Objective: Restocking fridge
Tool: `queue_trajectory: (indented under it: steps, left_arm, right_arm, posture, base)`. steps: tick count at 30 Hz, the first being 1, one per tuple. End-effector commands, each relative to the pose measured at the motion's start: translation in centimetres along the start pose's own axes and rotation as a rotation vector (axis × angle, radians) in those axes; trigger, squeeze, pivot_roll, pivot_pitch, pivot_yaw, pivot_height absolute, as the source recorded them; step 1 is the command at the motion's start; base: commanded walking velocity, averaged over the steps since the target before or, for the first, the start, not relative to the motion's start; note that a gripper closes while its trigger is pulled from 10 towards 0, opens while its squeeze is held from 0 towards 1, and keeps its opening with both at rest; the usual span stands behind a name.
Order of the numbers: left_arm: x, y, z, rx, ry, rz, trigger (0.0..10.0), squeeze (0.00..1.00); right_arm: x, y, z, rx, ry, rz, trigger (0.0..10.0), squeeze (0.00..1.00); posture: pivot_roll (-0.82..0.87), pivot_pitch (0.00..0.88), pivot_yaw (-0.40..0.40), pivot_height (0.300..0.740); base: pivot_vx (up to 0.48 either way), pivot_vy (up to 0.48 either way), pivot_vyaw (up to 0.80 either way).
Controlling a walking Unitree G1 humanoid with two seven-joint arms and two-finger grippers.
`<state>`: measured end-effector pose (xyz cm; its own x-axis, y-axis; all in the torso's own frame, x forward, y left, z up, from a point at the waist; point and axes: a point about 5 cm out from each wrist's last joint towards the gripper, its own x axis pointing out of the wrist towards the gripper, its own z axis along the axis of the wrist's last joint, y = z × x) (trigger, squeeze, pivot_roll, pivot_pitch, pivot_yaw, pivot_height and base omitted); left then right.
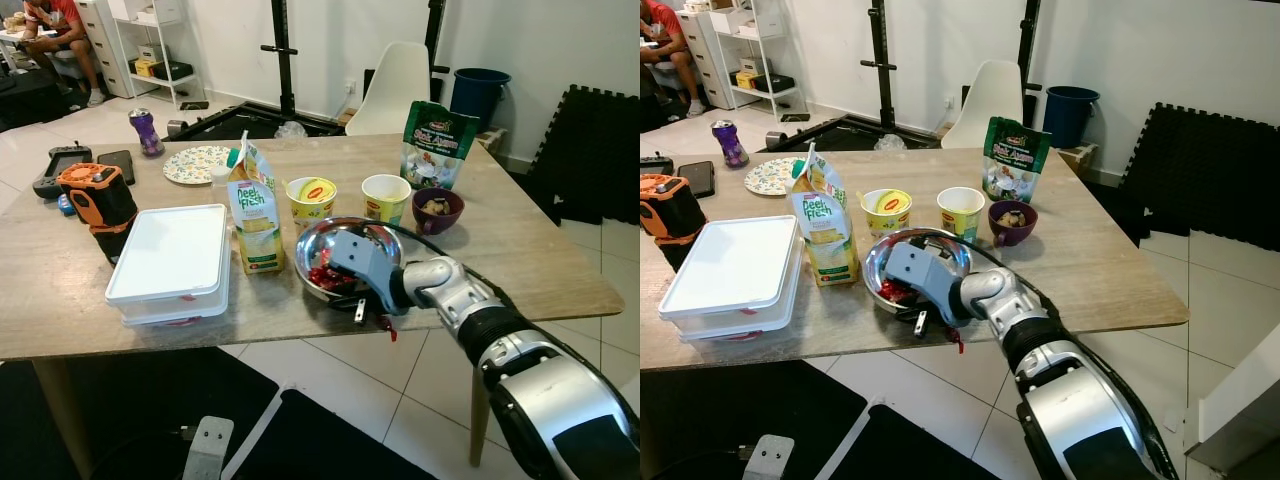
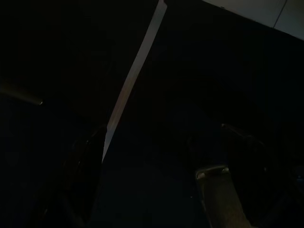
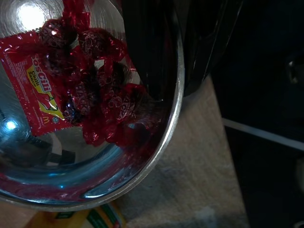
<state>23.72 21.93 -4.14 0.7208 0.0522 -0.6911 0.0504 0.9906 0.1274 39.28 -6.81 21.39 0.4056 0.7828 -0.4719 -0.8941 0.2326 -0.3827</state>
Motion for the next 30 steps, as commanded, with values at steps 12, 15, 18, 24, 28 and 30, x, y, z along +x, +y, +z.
queue_trajectory:
  steps: [12,15,18,24,28,30]
  left_arm:
    - [0.1,-0.2,-0.4,0.004,0.024,0.0,10.0,0.0]
    - [0.1,-0.1,-0.2,0.004,0.023,0.001,10.0,0.0]
    - [0.1,0.0,-0.3,0.004,0.024,0.002,10.0,0.0]
    - [0.1,0.0,-0.5,0.007,0.027,-0.001,10.0,0.0]
    - [0.0,0.1,-0.6,0.009,0.029,0.001,10.0,0.0]
    - [0.0,0.1,-0.6,0.01,0.03,0.002,10.0,0.0]
  right_arm:
    - [-3.9,-1.5,0.1,-0.002,-0.084,0.022,0.0,0.0]
    - [-5.1,-1.5,0.4,-0.005,-0.118,0.047,0.0,0.0]
    - [-6.1,-0.8,1.1,-0.002,-0.18,0.11,0.0,0.0]
    - [-7.6,1.4,2.0,-0.032,-0.256,0.255,0.0,0.0]
    - [-8.9,4.2,2.6,-0.039,-0.307,0.413,0.0,0.0]
    - [-9.2,4.9,2.8,-0.039,-0.314,0.454,0.0,0.0]
  posture:
    - [-0.03,0.13,0.021,0.74]
    - [-0.03,0.126,0.024,0.74]
    - [-0.04,0.123,0.028,0.74]
    - [-0.04,0.123,0.03,0.74]
    - [-0.04,0.122,0.032,0.74]
    - [-0.04,0.122,0.033,0.74]
  base:
    - [0.0,0.0,0.0]
    - [0.0,0.0,0.0]
    - [0.0,0.0,0.0]
    - [0.0,0.0,0.0]
    - [0.0,0.0,0.0]
    - [0.0,0.0,0.0]
